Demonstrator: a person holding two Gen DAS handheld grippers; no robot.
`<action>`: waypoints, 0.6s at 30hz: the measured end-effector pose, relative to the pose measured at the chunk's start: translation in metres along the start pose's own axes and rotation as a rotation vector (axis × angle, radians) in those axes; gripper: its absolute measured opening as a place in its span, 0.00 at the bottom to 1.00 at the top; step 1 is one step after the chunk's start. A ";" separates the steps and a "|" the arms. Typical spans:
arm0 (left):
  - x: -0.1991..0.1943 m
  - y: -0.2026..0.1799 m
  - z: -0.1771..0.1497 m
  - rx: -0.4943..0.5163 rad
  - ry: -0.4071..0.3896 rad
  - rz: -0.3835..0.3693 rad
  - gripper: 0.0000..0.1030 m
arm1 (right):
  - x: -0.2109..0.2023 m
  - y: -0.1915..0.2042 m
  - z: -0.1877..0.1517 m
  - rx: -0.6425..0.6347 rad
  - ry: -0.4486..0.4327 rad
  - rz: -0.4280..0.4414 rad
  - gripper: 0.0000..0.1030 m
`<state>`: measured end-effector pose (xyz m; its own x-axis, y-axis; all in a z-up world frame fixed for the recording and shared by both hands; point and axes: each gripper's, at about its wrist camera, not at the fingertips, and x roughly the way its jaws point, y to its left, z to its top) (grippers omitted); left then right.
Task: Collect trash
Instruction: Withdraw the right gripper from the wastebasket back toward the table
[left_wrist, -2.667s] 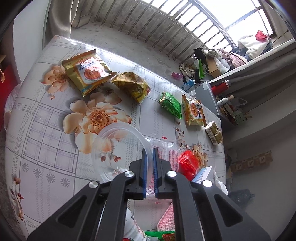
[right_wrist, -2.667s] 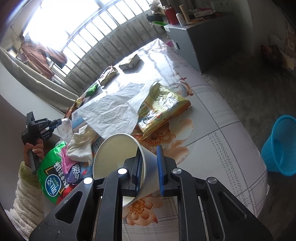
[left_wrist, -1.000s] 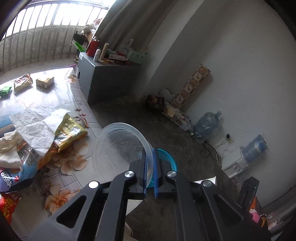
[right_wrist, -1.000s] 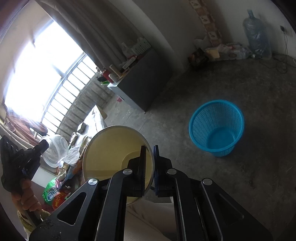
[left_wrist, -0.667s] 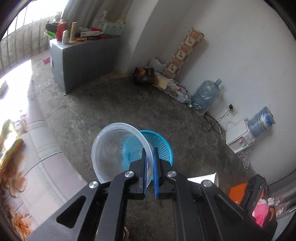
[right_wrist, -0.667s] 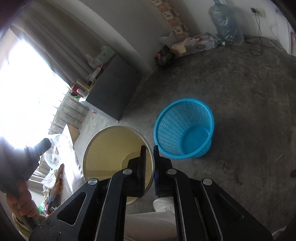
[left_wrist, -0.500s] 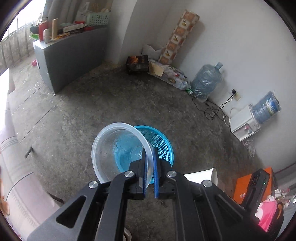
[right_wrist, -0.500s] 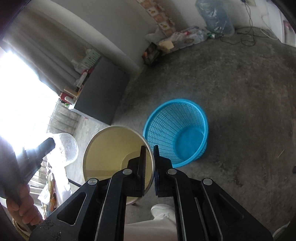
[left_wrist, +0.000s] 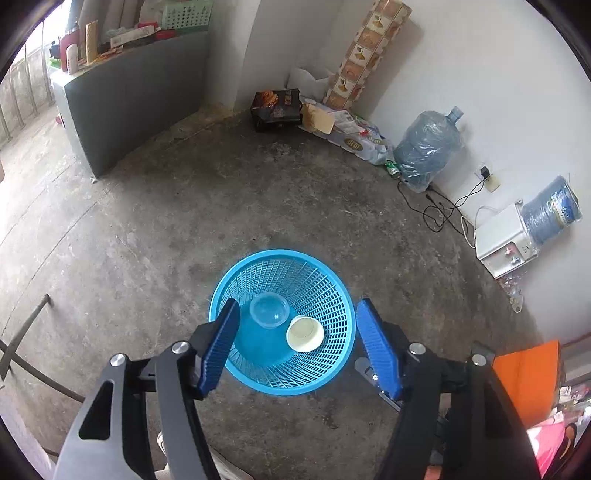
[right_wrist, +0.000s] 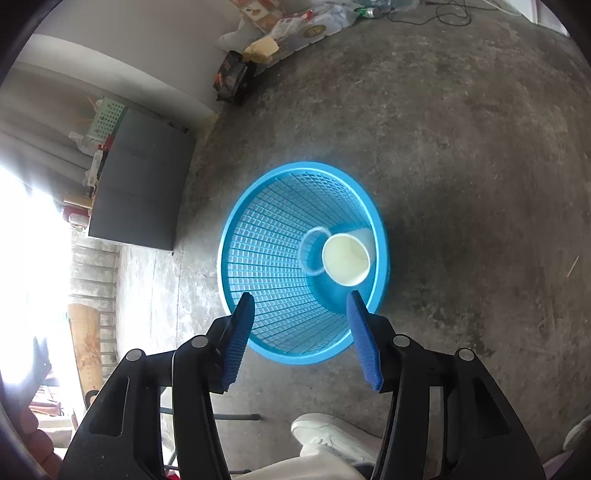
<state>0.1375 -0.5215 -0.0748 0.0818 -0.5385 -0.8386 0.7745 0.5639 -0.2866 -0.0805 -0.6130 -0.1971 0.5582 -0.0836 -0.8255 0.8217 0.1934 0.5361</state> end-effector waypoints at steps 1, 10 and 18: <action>-0.008 -0.003 -0.001 0.016 -0.022 -0.004 0.66 | -0.007 0.002 -0.004 -0.019 -0.014 -0.001 0.53; -0.100 0.006 -0.029 0.044 -0.162 -0.096 0.83 | -0.091 0.043 -0.039 -0.247 -0.235 -0.057 0.82; -0.180 0.047 -0.076 -0.037 -0.203 -0.080 0.94 | -0.151 0.083 -0.070 -0.423 -0.434 -0.110 0.92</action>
<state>0.1120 -0.3503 0.0280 0.1486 -0.6954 -0.7030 0.7600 0.5352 -0.3687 -0.1044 -0.5163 -0.0402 0.5414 -0.4986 -0.6770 0.8102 0.5246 0.2616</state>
